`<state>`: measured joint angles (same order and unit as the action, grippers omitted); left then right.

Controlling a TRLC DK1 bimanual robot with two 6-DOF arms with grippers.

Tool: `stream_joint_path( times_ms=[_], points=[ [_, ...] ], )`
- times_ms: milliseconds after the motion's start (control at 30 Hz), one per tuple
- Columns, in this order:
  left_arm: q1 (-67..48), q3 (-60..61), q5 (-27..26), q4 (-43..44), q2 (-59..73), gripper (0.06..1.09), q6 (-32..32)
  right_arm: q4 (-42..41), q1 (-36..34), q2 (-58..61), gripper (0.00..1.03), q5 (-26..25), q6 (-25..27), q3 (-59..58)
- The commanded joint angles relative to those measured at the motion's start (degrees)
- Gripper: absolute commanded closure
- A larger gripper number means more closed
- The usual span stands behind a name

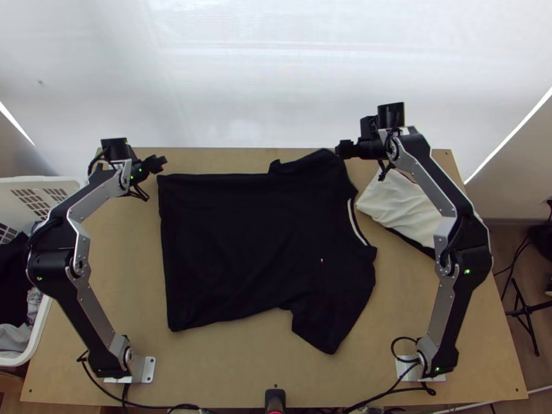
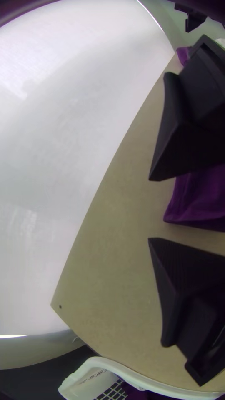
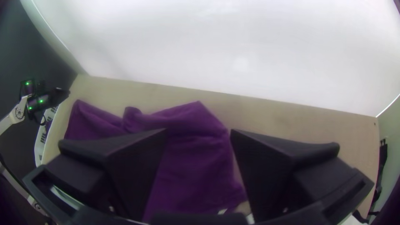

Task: Fold the t-shirt

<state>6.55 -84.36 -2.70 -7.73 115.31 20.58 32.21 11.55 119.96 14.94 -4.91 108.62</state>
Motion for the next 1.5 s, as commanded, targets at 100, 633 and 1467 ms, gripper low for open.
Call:
stream_joint_path(
  times_ms=[100, 633, 1467],
  points=[
    [-0.04, -2.74, -0.20, -5.19, -6.06, 0.10, 0.78, 7.61, -1.53, -10.98, 0.05, -1.23, -5.38, -6.31],
    [-10.68, 15.36, 0.50, -22.60, -35.15, 0.10, -4.32, 15.61, -1.53, -53.16, 0.05, 3.96, -8.63, -55.88],
    [-17.97, 18.26, 6.65, -24.62, -41.04, 0.10, -3.09, 15.17, 3.48, -58.97, 0.26, 3.96, -16.63, -76.54]
  ],
)
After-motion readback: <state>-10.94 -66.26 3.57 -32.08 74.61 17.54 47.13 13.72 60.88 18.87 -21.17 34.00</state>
